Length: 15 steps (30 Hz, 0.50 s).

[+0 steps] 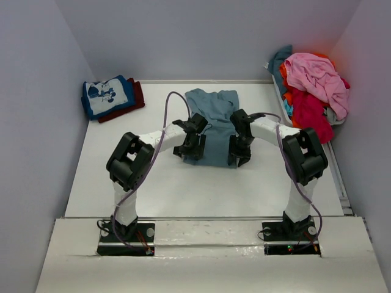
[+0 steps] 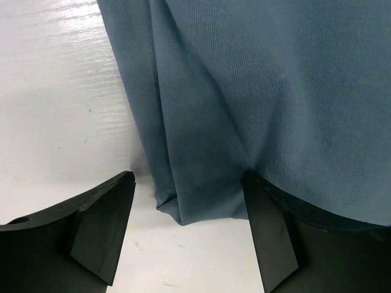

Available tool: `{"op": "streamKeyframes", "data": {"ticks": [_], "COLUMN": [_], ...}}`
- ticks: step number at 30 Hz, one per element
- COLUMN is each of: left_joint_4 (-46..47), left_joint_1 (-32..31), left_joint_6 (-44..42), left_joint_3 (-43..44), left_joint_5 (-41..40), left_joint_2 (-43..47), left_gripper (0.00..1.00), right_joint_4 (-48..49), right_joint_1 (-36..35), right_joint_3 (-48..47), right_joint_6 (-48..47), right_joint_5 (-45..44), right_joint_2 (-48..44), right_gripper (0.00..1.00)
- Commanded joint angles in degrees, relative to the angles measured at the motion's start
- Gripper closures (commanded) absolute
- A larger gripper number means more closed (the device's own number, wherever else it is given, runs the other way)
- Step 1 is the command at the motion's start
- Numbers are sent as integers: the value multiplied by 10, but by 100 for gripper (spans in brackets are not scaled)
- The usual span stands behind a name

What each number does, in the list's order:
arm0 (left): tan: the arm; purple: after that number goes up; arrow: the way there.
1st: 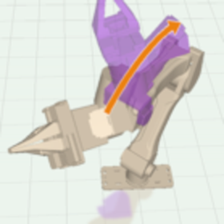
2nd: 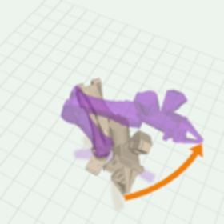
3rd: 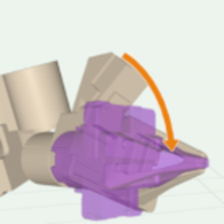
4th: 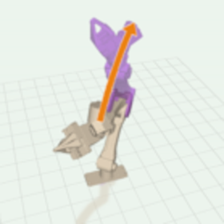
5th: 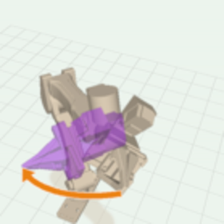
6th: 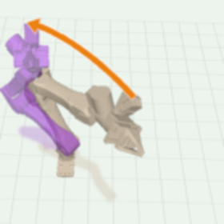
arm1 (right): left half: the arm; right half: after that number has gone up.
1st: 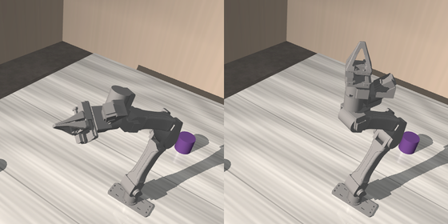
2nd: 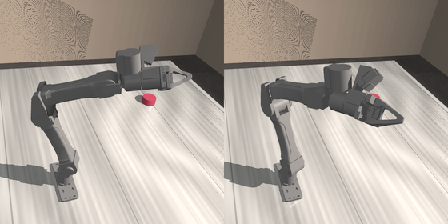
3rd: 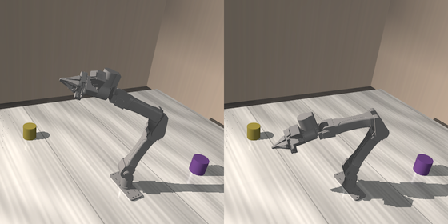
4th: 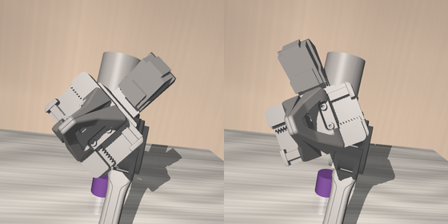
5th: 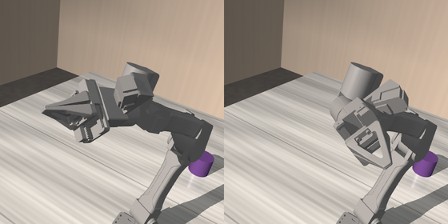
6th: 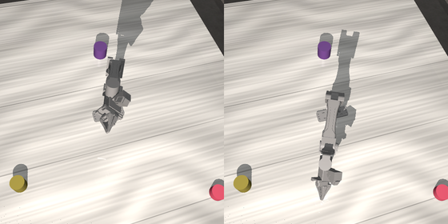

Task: Fold and stack the t-shirts
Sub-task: Grab one side of the 2/3 rectangular tshirt with both arms

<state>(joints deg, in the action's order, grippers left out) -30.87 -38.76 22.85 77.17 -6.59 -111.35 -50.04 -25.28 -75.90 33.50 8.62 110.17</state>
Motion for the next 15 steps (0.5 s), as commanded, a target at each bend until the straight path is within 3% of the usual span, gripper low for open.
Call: {"op": "streamKeyframes", "data": {"ticks": [1, 9, 14, 15], "left_joint_4": [-9, -4, -2, -2], "left_joint_1": [-10, -10, -16, -16], "left_joint_6": [13, 27, 33, 35], "left_joint_3": [-33, -57, -70, -71], "left_joint_5": [17, 17, 16, 14], "left_joint_2": [10, 17, 23, 23], "left_gripper": [18, 28, 44, 52], "right_joint_4": [28, 46, 50, 50], "right_joint_1": [-13, -18, -23, -23], "right_joint_3": [15, 32, 35, 35], "right_joint_6": [12, 17, 19, 20], "right_joint_5": [18, 27, 28, 27], "right_joint_2": [-1, 2, 0, 0], "right_gripper": [50, 57, 70, 73]}}
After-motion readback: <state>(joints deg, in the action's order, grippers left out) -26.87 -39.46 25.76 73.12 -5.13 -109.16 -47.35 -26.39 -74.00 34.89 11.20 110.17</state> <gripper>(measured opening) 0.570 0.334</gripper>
